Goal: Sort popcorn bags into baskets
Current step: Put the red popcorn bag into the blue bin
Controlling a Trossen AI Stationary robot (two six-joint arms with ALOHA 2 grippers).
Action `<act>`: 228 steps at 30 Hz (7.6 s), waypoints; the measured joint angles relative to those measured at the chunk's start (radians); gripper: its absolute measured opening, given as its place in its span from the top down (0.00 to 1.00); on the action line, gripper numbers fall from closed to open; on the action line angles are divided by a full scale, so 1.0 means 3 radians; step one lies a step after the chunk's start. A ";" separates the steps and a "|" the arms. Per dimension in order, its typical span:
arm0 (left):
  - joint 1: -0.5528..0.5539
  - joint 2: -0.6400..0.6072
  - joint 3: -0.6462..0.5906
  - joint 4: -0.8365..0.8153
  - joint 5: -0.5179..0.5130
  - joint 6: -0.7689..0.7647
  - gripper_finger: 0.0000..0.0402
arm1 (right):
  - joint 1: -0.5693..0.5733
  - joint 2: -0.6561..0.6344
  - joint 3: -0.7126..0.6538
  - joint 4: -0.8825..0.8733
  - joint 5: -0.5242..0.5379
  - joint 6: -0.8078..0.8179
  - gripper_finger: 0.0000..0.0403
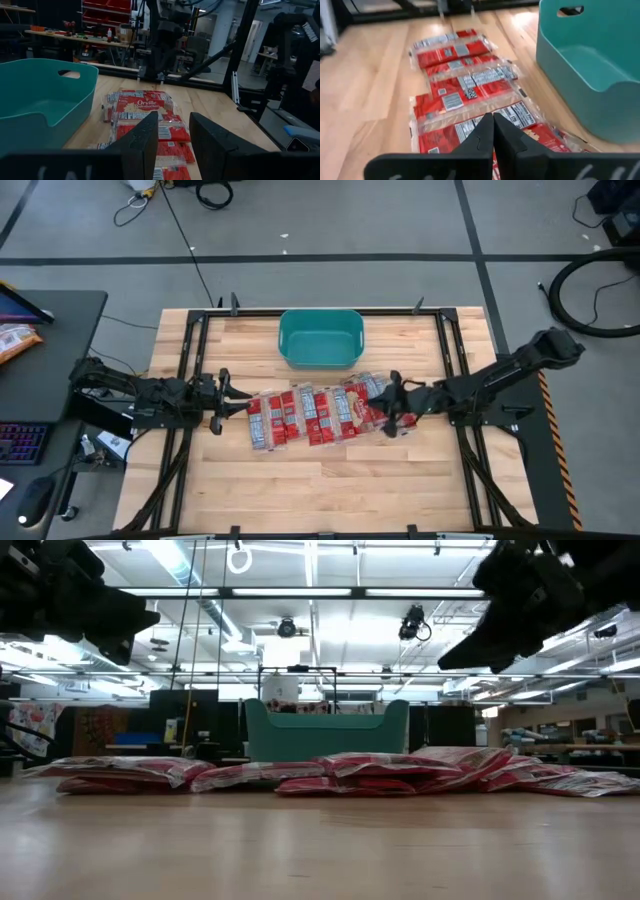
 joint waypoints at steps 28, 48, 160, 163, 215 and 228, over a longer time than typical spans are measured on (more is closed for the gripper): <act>0.0000 0.0000 0.0000 0.0006 0.0000 -0.0001 0.71 | 0.0740 0.1960 0.2346 -0.2818 0.0256 0.1225 0.98; 0.0000 0.0000 0.0000 0.0007 -0.0001 0.0001 0.71 | 0.0750 0.2685 0.2910 -0.3610 0.0101 0.0248 0.40; 0.0001 0.0022 0.0000 0.0007 0.0000 -0.0001 0.71 | -0.1599 0.2728 0.4640 -0.4346 0.0251 0.2271 0.97; 0.0000 0.0022 0.0000 0.0007 -0.0001 0.0001 0.71 | -0.1600 0.2728 0.4486 -0.4237 0.0215 0.2350 0.97; 0.0000 0.0022 0.0000 0.0007 0.0000 0.0000 0.71 | 0.0188 0.2733 0.3607 -0.2504 0.0190 0.0211 0.37; 0.0000 0.0023 0.0000 0.0005 0.0000 0.0000 0.71 | 0.0285 0.3164 0.3730 -0.2443 0.0345 0.0199 0.32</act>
